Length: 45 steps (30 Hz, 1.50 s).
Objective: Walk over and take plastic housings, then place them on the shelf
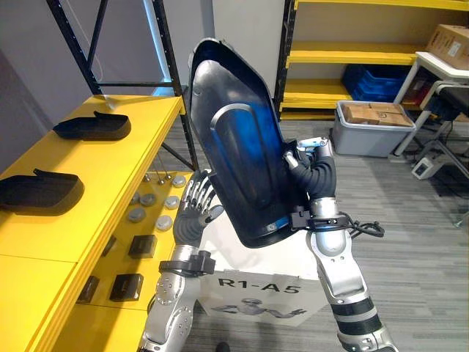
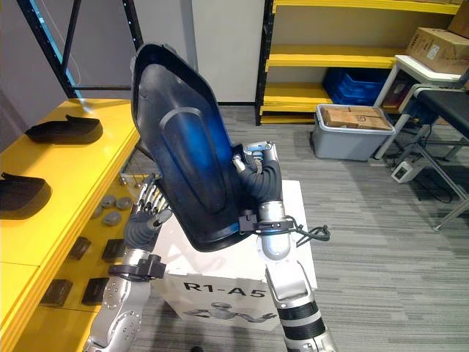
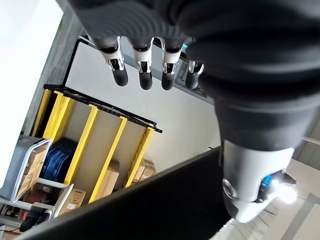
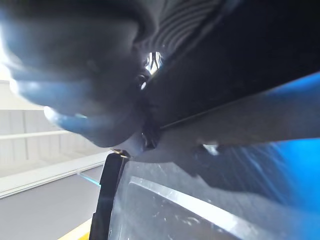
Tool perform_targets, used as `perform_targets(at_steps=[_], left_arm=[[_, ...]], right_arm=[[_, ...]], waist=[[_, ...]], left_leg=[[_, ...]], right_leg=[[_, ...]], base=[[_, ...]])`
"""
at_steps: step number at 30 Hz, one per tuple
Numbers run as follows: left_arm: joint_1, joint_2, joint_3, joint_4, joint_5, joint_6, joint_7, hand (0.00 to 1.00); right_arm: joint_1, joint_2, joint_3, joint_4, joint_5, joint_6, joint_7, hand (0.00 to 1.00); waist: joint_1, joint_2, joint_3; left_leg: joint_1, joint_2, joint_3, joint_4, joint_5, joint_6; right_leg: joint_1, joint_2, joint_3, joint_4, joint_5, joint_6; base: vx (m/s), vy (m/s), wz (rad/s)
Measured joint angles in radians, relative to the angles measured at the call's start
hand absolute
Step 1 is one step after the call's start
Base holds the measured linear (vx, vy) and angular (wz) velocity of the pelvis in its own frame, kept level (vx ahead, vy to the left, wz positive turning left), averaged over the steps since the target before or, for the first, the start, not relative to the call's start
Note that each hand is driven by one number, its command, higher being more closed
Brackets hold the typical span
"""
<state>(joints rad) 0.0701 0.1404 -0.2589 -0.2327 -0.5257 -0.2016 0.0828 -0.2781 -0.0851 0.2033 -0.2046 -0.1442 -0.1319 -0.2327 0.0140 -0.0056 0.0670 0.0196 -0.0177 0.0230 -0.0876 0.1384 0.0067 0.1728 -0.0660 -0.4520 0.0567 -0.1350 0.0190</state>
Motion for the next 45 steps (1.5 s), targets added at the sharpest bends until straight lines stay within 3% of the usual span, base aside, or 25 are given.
perform_targets(at_steps=[3,4,13,27,28,41,45], left_arm=[[-0.021,0.011,-0.006,0.014,-0.022,0.010,0.000,0.00],[-0.030,0.014,-0.008,0.017,-0.022,0.013,0.000,1.00],[-0.067,0.031,-0.031,0.039,-0.079,0.019,0.010,1.00],[-0.076,0.058,-0.011,0.095,-0.079,0.040,0.044,1.00],[-0.076,0.058,-0.010,0.095,-0.078,0.041,0.045,1.00],[-0.073,0.026,0.037,0.094,-0.039,0.059,0.045,1.00],[-0.057,0.014,0.058,0.092,0.003,0.060,0.039,1.00]], right_arm=[[0.000,-0.012,0.008,0.028,0.000,0.000,0.001,1.00],[0.001,-0.019,0.016,0.033,0.000,0.000,0.004,1.00],[0.005,-0.043,0.056,0.073,0.000,0.001,0.016,1.00],[0.022,-0.073,0.114,0.081,-0.001,0.000,0.016,1.00],[0.024,-0.073,0.114,0.081,-0.001,-0.001,0.016,0.00],[0.043,-0.038,0.106,0.063,0.017,-0.030,0.020,0.00],[0.054,-0.035,0.038,0.028,0.044,-0.033,0.041,0.00]], waist=[[-0.001,0.000,-0.001],[0.000,0.000,-0.001],[-0.002,-0.002,-0.014],[-0.003,-0.012,-0.023],[-0.003,-0.012,-0.023],[-0.002,-0.013,-0.022],[-0.002,-0.013,-0.022]], left_leg=[[0.000,0.000,0.000,0.000,0.000,0.000],[0.000,0.000,-0.001,0.000,0.001,0.000],[-0.008,-0.001,0.000,0.000,0.001,0.001],[-0.005,0.000,0.004,0.000,0.004,0.003],[-0.004,0.000,0.004,0.000,0.004,0.003],[0.003,0.005,0.027,0.000,0.003,0.003],[0.002,0.005,0.031,-0.003,0.003,0.003]], right_leg=[[0.000,0.000,0.000,0.000,0.001,-0.001],[0.000,0.000,0.000,-0.001,0.001,-0.001],[0.001,0.004,0.001,-0.023,0.015,-0.001],[0.000,0.007,0.004,-0.033,0.024,-0.004],[0.000,0.006,0.004,-0.033,0.024,-0.004],[-0.001,0.007,0.026,-0.033,0.029,-0.004],[-0.004,0.007,0.031,-0.033,0.030,-0.002]], base=[[0.00,0.000,0.00],[0.00,0.000,0.00],[0.00,0.000,0.00],[0.00,0.000,0.00],[0.00,0.000,0.00],[-0.01,-0.002,-0.04],[-0.01,-0.001,-0.03]])
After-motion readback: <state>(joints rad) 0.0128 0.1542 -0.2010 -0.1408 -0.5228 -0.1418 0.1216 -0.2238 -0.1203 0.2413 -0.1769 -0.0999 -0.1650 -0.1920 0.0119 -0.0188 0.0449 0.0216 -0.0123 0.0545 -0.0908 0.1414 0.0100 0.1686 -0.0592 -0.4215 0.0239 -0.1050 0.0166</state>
